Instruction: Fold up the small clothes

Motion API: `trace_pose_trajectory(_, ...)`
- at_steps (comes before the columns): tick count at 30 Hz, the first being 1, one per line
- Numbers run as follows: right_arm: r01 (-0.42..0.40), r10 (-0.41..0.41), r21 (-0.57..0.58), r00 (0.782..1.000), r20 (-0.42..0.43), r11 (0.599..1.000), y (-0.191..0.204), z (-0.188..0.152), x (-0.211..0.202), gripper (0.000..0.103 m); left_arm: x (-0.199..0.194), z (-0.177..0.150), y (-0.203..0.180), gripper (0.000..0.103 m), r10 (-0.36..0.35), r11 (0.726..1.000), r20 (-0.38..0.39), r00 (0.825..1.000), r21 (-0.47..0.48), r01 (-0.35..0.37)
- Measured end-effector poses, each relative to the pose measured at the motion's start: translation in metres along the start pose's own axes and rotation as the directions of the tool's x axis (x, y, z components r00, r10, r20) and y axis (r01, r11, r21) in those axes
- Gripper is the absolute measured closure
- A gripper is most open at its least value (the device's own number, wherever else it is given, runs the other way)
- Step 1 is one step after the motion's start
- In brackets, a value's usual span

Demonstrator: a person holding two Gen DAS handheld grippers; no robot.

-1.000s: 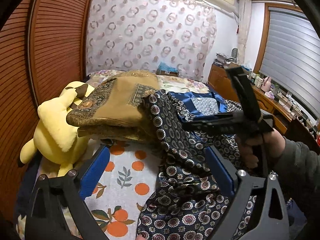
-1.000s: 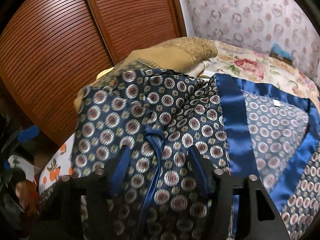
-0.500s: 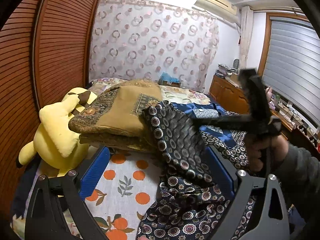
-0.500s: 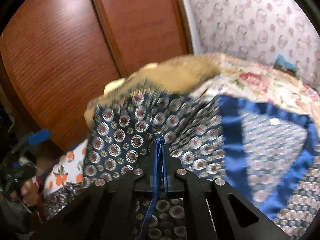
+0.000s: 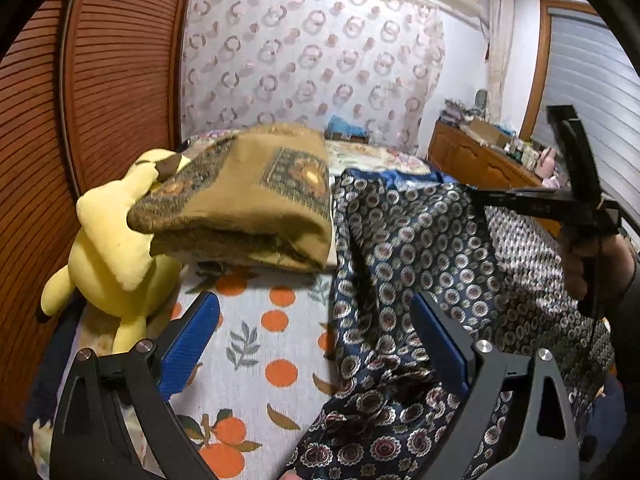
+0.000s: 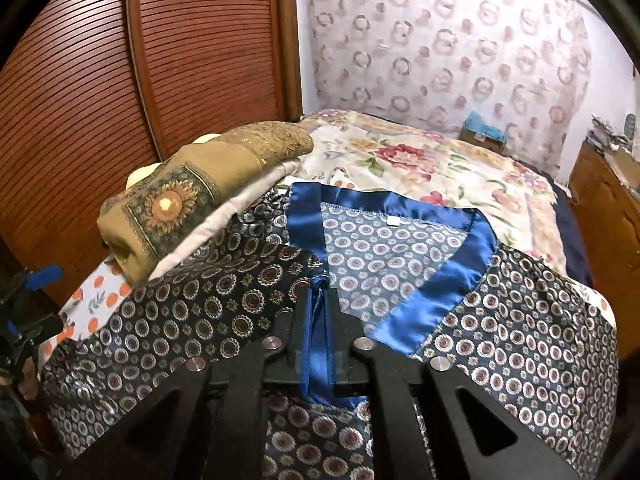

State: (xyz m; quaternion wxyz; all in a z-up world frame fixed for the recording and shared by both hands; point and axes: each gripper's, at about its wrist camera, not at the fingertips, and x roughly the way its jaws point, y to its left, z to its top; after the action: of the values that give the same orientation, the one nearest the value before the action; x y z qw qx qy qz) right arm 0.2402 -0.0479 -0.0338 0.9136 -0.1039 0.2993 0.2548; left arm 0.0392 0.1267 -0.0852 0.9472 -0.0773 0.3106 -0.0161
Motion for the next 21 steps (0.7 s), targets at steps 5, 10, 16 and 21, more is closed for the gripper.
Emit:
trace_pose_trajectory(5,0.070,-0.070,-0.041,0.998,-0.001,0.997,-0.001,-0.015,-0.016,0.045,0.001,0.000,-0.003,0.007,-0.037,0.999,-0.022,0.999,0.022,0.037)
trace_pose_trajectory(10,0.038,-0.038,-0.022,0.999,0.004,0.999,-0.011,-0.029,-0.040,0.045,0.000,0.004,-0.011,0.007,-0.097,0.995,-0.028,0.995,0.029,0.098)
trace_pose_trajectory(16,0.057,-0.057,0.003,0.998,-0.033,0.998,-0.023,-0.060,-0.053,0.045,0.017,0.019,-0.021,0.044,-0.149,0.987,-0.090,0.985,0.055,0.154)
trace_pose_trajectory(21,0.093,-0.091,0.032,0.993,-0.071,0.995,-0.035,-0.073,-0.047,0.045,0.041,0.031,-0.033,0.059,-0.177,0.979,-0.180,0.968,0.072,0.192)
